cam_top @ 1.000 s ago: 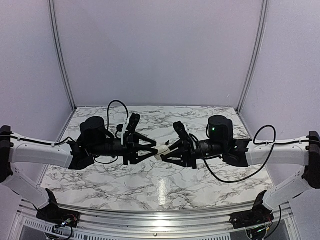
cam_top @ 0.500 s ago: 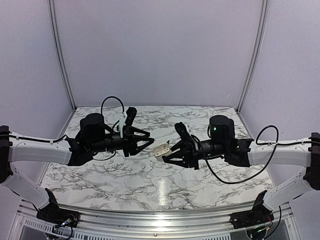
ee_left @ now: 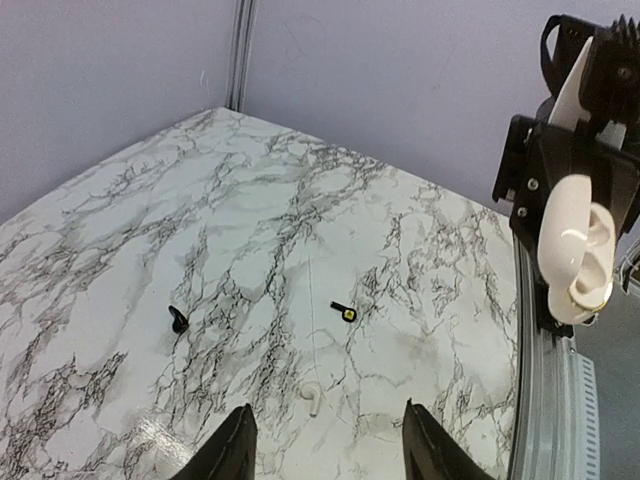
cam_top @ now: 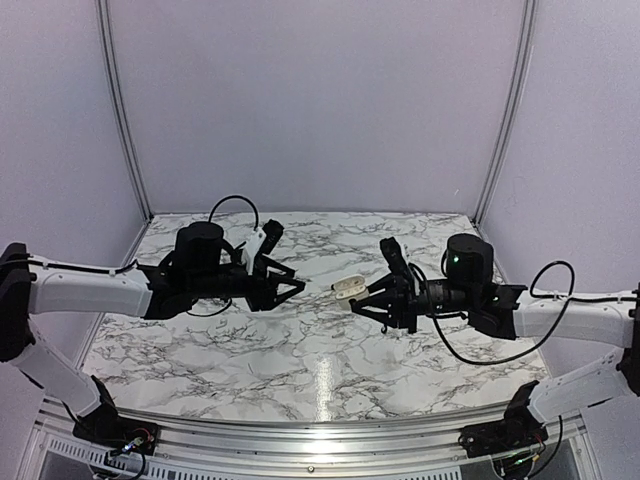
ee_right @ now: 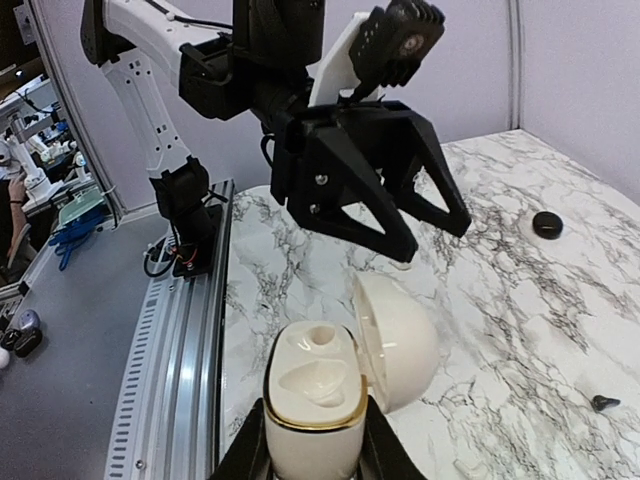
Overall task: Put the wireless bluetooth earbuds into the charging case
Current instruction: Move the left earbud to the center of the board.
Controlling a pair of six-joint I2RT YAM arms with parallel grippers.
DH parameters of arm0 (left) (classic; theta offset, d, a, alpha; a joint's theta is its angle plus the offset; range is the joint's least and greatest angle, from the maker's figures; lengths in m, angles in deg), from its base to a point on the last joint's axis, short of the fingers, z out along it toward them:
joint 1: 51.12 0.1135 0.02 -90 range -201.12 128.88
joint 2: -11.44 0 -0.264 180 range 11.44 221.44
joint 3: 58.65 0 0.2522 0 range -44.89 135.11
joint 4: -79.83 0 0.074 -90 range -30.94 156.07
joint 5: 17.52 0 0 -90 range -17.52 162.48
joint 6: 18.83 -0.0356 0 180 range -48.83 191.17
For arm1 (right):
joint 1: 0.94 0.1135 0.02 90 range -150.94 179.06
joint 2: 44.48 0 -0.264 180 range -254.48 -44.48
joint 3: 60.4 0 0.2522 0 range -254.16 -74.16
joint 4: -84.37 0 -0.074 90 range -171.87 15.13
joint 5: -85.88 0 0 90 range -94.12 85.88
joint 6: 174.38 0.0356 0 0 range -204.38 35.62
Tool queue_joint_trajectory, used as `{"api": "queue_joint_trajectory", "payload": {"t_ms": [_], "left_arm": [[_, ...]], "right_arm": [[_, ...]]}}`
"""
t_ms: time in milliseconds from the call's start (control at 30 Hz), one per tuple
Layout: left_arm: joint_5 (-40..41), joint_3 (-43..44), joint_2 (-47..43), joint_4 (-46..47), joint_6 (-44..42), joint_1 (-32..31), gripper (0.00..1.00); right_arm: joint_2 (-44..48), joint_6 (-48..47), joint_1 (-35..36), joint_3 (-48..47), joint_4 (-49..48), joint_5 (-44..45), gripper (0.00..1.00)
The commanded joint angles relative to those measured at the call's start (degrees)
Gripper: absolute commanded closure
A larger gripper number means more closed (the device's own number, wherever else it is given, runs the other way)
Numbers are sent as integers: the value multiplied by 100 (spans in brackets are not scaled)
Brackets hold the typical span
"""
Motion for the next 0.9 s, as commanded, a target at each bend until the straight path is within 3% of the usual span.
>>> {"api": "queue_joint_trajectory", "payload": {"t_ms": [0,167,333,500,867], "left_arm": [[-271,939,680,-1840,-933,18,50],[-287,2704,1973,-3916,-1502,-18,56],[-421,3875,2957,-4934,-1798,-232,57],[-31,5183,3847,-6090,-2032,-469,63],[408,6358,4863,-6892,-2176,-772,62]], "right_arm": [[392,282,-290,86,-166,229,100],[790,780,-748,447,-417,159,100],[1087,839,-977,474,-209,207,100],[1323,854,-1044,521,-134,244,100],[1453,961,-1057,598,-335,226,100]]}}
